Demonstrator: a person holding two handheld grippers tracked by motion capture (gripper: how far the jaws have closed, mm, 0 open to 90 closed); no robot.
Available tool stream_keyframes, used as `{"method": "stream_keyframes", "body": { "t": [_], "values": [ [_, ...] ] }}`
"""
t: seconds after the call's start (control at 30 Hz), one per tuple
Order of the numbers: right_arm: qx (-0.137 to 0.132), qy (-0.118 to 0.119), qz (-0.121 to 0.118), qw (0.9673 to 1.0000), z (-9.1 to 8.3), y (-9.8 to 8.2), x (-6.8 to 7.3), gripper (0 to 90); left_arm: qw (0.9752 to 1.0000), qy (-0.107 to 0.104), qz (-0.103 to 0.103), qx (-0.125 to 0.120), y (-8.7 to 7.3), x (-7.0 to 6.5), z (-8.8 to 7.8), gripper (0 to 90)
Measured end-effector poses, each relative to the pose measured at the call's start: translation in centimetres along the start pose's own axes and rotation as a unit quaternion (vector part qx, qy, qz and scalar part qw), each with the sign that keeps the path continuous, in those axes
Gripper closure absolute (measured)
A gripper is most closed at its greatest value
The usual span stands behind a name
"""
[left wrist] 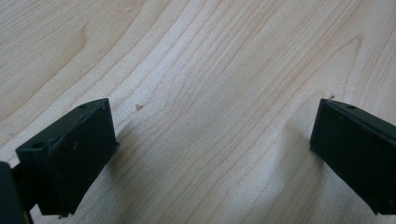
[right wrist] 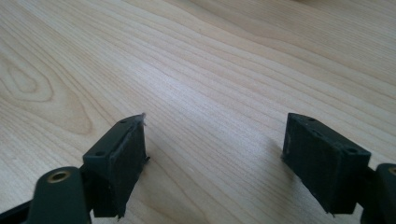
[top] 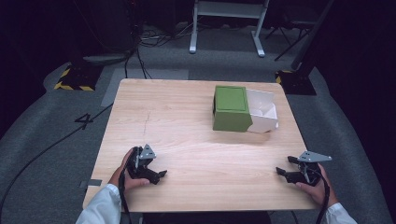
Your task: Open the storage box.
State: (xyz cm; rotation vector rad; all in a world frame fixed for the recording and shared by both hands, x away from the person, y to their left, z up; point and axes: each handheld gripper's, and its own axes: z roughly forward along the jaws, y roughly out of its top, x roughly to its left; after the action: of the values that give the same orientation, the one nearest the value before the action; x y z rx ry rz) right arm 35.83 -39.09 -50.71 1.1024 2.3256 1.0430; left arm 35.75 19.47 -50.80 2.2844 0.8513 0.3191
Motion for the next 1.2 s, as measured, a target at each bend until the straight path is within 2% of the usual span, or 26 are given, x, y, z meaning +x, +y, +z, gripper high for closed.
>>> {"method": "stream_keyframes", "body": {
  "t": [1.2],
  "values": [
    [-0.001, -0.007, 0.008, 0.9999, 0.03, 0.01, 0.0, 21.5, 1.0, 0.001, -0.004, 0.0, -0.05, -0.06, -0.03, 0.5]
  ]
}}
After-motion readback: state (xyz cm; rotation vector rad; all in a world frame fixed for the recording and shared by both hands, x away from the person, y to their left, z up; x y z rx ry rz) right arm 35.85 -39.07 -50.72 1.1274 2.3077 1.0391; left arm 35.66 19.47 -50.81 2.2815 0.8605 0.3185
